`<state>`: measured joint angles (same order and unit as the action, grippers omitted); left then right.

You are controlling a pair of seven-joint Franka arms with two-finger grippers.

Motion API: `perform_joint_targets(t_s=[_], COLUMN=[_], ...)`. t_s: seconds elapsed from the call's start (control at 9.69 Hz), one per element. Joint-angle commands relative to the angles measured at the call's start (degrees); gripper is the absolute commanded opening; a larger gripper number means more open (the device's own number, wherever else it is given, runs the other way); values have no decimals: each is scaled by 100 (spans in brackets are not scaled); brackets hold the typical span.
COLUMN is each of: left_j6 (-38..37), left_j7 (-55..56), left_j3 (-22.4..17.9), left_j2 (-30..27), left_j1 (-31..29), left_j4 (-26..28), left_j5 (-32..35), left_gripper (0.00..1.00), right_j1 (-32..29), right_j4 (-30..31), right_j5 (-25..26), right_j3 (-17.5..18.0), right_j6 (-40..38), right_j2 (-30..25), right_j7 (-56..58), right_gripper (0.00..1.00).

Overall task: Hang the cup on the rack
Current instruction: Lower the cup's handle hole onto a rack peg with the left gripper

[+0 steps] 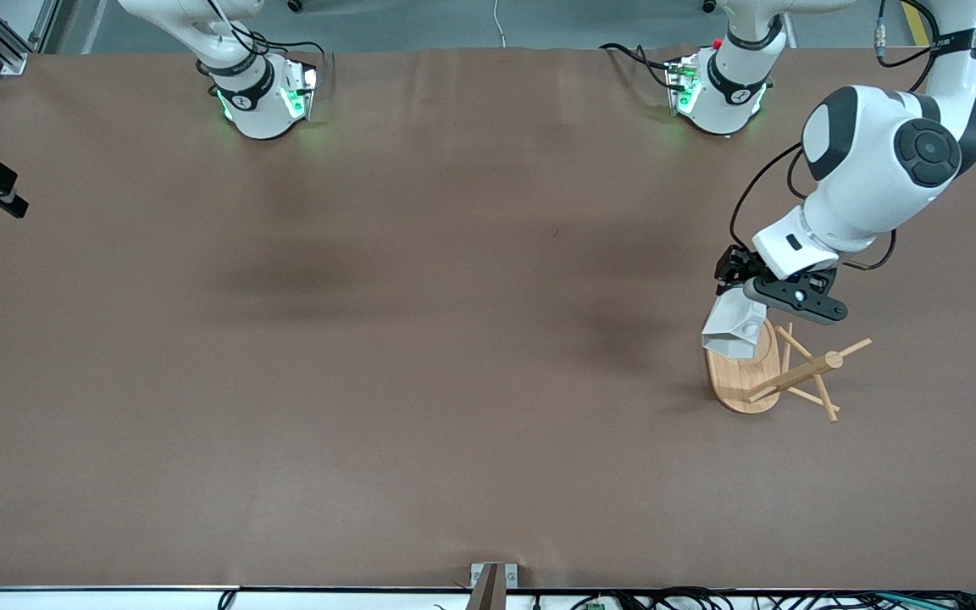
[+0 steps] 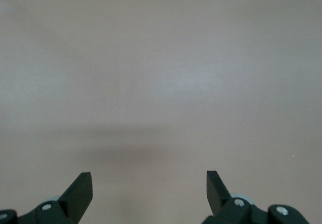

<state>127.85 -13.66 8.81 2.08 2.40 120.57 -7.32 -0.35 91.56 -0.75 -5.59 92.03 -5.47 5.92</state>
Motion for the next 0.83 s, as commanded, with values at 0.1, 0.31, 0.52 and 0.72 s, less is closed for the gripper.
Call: perform_joint_targets(t_s=[0.1, 0.31, 0.52, 0.72], left_j6=[73, 152, 223, 232], left_j7=[-189, -190, -198, -198], left_j3=[-143, -222, -257, -257], left_j2=[204, 275, 301, 310], left_j1=[67, 67, 59, 24], left_j4=[20, -16, -16, -16], left_j5=[-103, -95, -94, -94], left_gripper=[1, 1, 1, 1], right_j1=[114, 106, 106, 97], right_j4=[-121, -121, -113, -104], right_j5=[110, 110, 110, 110], right_j3=[41, 41, 41, 41], right_j6=[16, -1, -19, -106], right_j2=[20, 38, 38, 38], right_j7=[-504, -487, -487, -496], right_gripper=[100, 100, 100, 100])
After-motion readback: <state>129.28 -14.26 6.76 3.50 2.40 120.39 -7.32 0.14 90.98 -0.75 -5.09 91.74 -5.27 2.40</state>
